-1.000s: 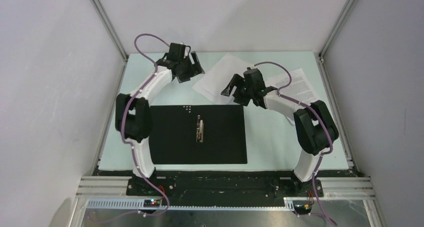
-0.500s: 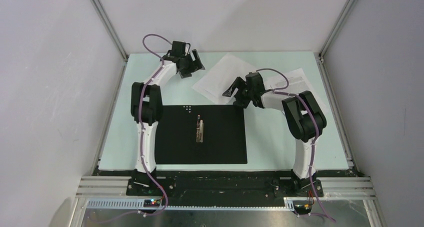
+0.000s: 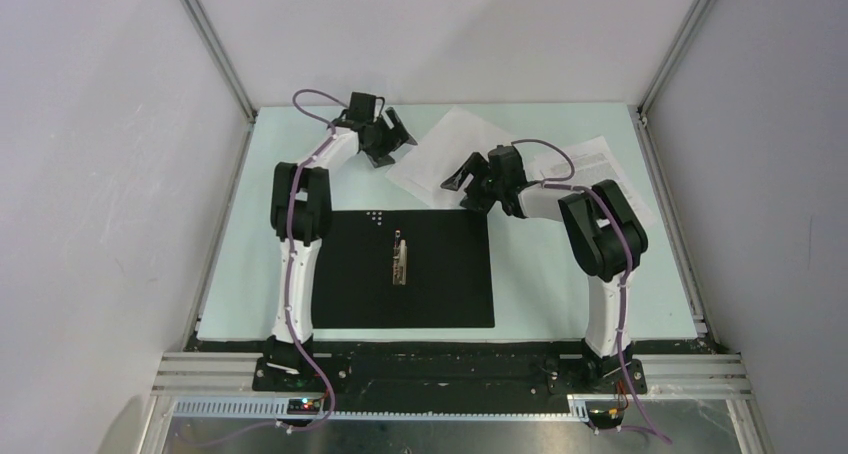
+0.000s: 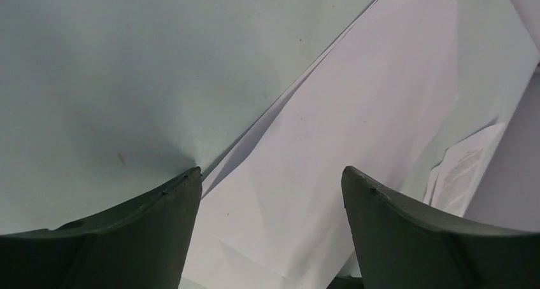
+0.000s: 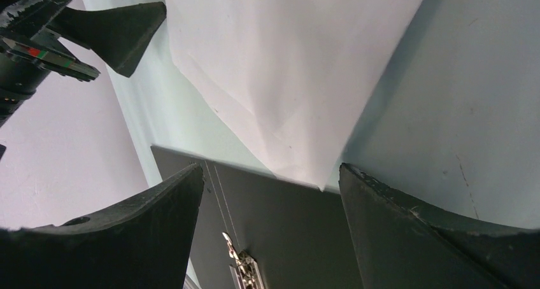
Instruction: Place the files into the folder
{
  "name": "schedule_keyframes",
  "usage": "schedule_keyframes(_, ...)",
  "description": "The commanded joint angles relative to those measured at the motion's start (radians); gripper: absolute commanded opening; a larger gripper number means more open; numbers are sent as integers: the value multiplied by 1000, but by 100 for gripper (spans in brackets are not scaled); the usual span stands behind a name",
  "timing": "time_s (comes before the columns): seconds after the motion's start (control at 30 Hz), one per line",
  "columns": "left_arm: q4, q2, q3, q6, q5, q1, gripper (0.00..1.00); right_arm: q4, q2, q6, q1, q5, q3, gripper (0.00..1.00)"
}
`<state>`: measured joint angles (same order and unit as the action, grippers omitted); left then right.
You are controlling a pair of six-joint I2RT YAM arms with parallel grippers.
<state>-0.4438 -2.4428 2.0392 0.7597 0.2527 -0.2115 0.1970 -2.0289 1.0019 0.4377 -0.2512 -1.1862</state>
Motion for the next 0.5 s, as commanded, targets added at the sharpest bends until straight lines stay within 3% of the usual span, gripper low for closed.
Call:
schedule_keyframes(0.0,-14,-32,-1,72,79,-14,87,-26,-55,6,2,33,-3,83)
schedule_keyframes(0.3,-14,7,-83,91,86,-50,81,-11,-57,4,-43,19,-3,81)
schedule_keyframes(0.47,-16,15,-100,81,76,-59,73,-27,-51,-19,-67,11,-3,81)
